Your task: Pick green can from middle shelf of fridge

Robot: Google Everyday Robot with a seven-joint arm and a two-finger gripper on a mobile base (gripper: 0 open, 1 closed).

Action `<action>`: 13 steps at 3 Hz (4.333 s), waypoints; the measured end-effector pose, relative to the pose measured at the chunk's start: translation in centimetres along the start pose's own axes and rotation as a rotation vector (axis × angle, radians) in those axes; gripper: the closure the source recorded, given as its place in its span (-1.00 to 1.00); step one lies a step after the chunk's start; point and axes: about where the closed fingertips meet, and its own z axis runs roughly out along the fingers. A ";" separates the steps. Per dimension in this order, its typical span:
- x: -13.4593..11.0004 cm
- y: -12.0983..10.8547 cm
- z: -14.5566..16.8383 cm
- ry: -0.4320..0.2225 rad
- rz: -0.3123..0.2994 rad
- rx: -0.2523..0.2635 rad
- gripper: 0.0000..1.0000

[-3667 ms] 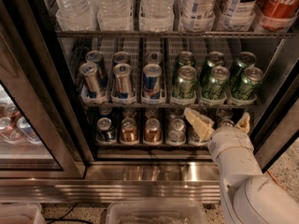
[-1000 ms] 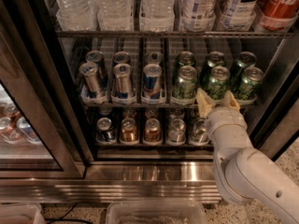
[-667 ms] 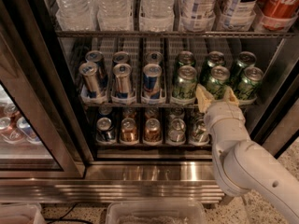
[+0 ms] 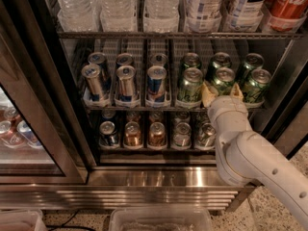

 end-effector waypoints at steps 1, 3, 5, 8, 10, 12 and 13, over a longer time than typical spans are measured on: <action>0.2 0.0 1.4 0.006 -0.008 0.005 0.00; 0.2 0.0 1.4 0.005 -0.008 0.005 0.93; 0.2 0.0 1.4 0.006 -0.009 0.004 1.00; -6.3 -0.3 -1.2 -0.075 -0.066 -0.039 1.00; -7.8 -0.2 -4.4 -0.084 -0.102 -0.139 1.00; -6.7 -2.4 -7.8 0.035 -0.128 -0.248 1.00; -7.4 3.4 -8.1 0.099 -0.119 -0.403 1.00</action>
Offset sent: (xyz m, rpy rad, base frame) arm 0.0116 -0.0007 -0.0024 -0.0066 0.0053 -0.0037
